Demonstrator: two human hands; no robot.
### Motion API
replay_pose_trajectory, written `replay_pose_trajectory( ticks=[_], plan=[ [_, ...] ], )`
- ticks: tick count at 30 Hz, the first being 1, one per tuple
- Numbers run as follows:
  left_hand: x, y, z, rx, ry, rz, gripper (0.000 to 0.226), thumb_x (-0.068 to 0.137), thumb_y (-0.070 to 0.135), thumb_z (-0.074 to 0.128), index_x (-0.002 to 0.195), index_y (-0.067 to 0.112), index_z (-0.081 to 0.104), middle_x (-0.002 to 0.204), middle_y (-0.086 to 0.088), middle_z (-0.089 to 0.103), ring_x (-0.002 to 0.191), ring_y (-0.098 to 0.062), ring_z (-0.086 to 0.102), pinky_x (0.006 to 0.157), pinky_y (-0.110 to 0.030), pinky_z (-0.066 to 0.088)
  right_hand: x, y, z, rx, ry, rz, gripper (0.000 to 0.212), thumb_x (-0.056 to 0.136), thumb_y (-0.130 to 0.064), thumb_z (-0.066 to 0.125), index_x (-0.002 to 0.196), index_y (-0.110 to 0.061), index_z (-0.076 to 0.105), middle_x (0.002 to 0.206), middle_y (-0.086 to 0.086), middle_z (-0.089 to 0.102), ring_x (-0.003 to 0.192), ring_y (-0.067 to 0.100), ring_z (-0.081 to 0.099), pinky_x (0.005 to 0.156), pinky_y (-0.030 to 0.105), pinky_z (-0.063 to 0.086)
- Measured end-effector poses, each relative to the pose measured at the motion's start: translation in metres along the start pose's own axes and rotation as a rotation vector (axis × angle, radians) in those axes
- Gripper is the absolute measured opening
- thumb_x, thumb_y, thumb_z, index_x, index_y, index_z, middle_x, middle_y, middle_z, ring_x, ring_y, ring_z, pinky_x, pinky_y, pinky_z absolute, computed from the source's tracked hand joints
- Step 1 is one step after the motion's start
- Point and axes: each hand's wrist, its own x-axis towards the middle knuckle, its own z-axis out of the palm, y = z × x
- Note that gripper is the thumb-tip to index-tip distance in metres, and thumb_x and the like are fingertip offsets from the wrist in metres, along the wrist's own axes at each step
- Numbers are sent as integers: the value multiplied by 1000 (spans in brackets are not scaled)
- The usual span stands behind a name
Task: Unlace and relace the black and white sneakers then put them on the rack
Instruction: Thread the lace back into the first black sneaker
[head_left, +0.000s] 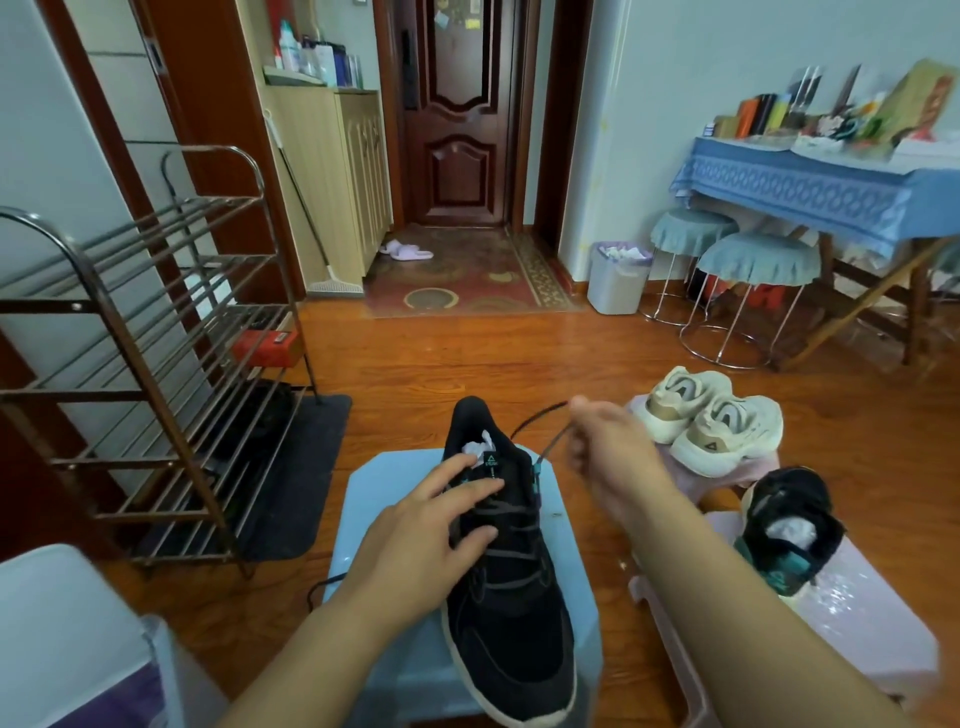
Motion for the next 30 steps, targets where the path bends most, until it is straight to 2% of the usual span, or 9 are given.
replay_pose_trajectory(
  ticks=[2, 4, 7, 11, 15, 17, 23, 27, 30],
  plan=[
    [0, 0, 1, -14, 26, 19, 54, 94, 48, 65, 142, 53, 42, 154, 40, 22, 113, 5, 58, 94, -24, 49, 13, -8, -19, 487, 180, 58, 10, 104, -17, 53, 95, -12, 56, 65, -1, 49, 57, 9, 45, 53, 23, 41],
    [0, 0, 2, -29, 33, 22, 62, 93, 46, 67, 145, 52, 34, 157, 36, 25, 133, 5, 44, 105, -28, 47, 21, 2, -29, 651, 254, 107, 6, 104, -14, 52, 105, -9, 55, 74, 2, 50, 60, 9, 49, 52, 21, 46],
    [0, 2, 1, -45, 39, -6, 66, 93, 45, 68, 147, 52, 31, 156, 35, 28, 137, 6, 39, 108, -26, 43, 18, 26, -17, 483, 166, 245, 20, 105, -22, 52, 114, -5, 52, 85, 13, 60, 65, 18, 62, 52, 28, 54],
    [-1, 0, -1, -128, 90, -103, 54, 96, 49, 62, 144, 52, 38, 150, 34, 33, 135, 11, 35, 109, -23, 36, -4, 24, 2, 41, -103, 328, 49, 104, -44, 48, 119, 2, 57, 117, 16, 68, 97, 30, 71, 76, 40, 60],
    [3, 7, -5, -172, 137, -217, 27, 98, 51, 55, 124, 53, 47, 128, 27, 53, 116, -2, 55, 96, -33, 50, -29, 25, 9, -356, -383, 106, 30, 92, -34, 72, 119, -25, 63, 116, 4, 71, 97, 19, 74, 91, 44, 59],
    [5, 11, -8, -192, 129, -255, 24, 97, 50, 57, 118, 53, 46, 122, 23, 57, 103, -6, 61, 87, -39, 55, -31, 33, 11, -481, -366, 26, 32, 87, -27, 76, 114, -36, 63, 111, 1, 70, 92, 20, 75, 88, 48, 60],
    [10, 29, -8, -243, 181, -357, 23, 86, 33, 63, 101, 41, 47, 94, 12, 64, 60, -19, 61, 59, -50, 55, -33, 37, 12, -490, -264, -4, 23, 84, -20, 65, 99, -36, 72, 95, 2, 76, 88, 25, 75, 82, 53, 61],
    [10, 33, -11, -222, 158, -373, 22, 89, 34, 62, 103, 42, 48, 96, 17, 64, 65, -18, 64, 63, -48, 57, -34, 40, 6, -495, -253, -23, 25, 90, -14, 63, 100, -34, 75, 93, 2, 77, 90, 23, 75, 83, 50, 61],
    [0, 27, -22, -329, 84, -415, 36, 95, 38, 65, 126, 44, 49, 118, 23, 56, 103, -7, 62, 77, -26, 52, -41, 33, 0, -494, -310, 5, 19, 96, -24, 66, 115, -25, 69, 105, 2, 73, 94, 16, 73, 87, 42, 61]
  ],
)
